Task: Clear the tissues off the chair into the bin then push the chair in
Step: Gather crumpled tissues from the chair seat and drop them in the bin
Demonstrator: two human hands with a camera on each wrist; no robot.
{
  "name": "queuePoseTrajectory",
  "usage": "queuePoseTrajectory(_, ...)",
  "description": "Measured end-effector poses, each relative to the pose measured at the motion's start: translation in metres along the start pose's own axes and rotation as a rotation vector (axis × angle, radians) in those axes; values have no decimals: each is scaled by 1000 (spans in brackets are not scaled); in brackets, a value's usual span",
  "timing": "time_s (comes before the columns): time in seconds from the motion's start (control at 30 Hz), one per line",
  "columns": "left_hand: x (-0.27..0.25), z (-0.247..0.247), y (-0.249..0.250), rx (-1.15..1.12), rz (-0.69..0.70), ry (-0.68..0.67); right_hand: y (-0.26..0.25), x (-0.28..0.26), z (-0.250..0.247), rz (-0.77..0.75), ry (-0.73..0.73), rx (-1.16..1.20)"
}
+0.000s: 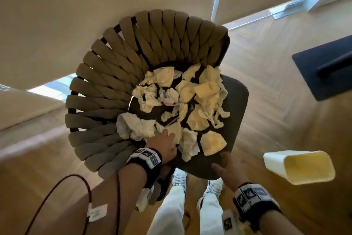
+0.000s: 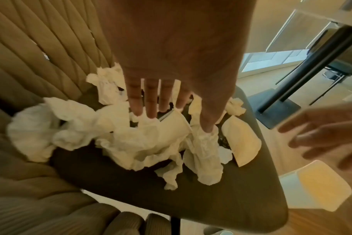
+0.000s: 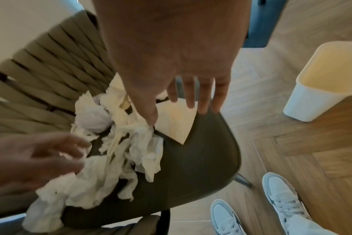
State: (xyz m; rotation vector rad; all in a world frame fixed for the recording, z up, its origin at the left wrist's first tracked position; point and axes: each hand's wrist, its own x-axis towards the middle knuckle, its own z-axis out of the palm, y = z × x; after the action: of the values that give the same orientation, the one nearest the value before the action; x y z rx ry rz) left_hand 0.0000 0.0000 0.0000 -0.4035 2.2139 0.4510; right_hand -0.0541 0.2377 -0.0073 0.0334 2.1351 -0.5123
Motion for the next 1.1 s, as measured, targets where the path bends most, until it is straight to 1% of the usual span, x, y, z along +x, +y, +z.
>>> queuePoseTrajectory(0.07,26,3,3,61,-39,34,-12,22,13,-77,97,-147)
queuePoseTrajectory(0.1,37,5,3,85,-60,24,-21,29,20,-140,111,-199)
queuePoseTrajectory(0.17,58,13,0,120,-91,31,-39,40,39,-315,129,-311)
queuePoseTrajectory(0.23,72,19,-4,157,-66,78,-50,46,58,-443,137,-418)
queuePoseTrajectory(0.3,82,16,-10,201,-10,106,-55,56,72,-502,108,-506)
queuePoseTrajectory(0.37,86,4,-14,213,22,86,-59,64,78,-544,59,-592)
queuePoseTrajectory(0.43,83,-13,-19,178,18,64,-62,75,84,-565,28,-658)
queuePoseTrajectory(0.6,68,-48,-37,64,-1,13,-70,95,89,-564,35,-764)
queuePoseTrajectory(0.7,58,-60,-49,-45,24,20,-77,101,84,-573,-9,-716)
queuePoseTrajectory(0.8,43,-68,-51,-166,20,50,-82,106,82,-566,-52,-675)
queuePoseTrajectory(0.9,27,-75,-51,-236,6,79,-82,108,79,-520,-109,-566)
queuePoseTrajectory(0.97,17,-80,-50,-284,-1,106,-80,103,75,-475,-84,-372)
queuePoseTrajectory(1.03,8,-86,-47,-362,-11,152,-75,91,66,-440,33,-75)
queuePoseTrajectory(1.1,0,-93,-34,-446,-14,214,-65,69,48,-401,169,272)
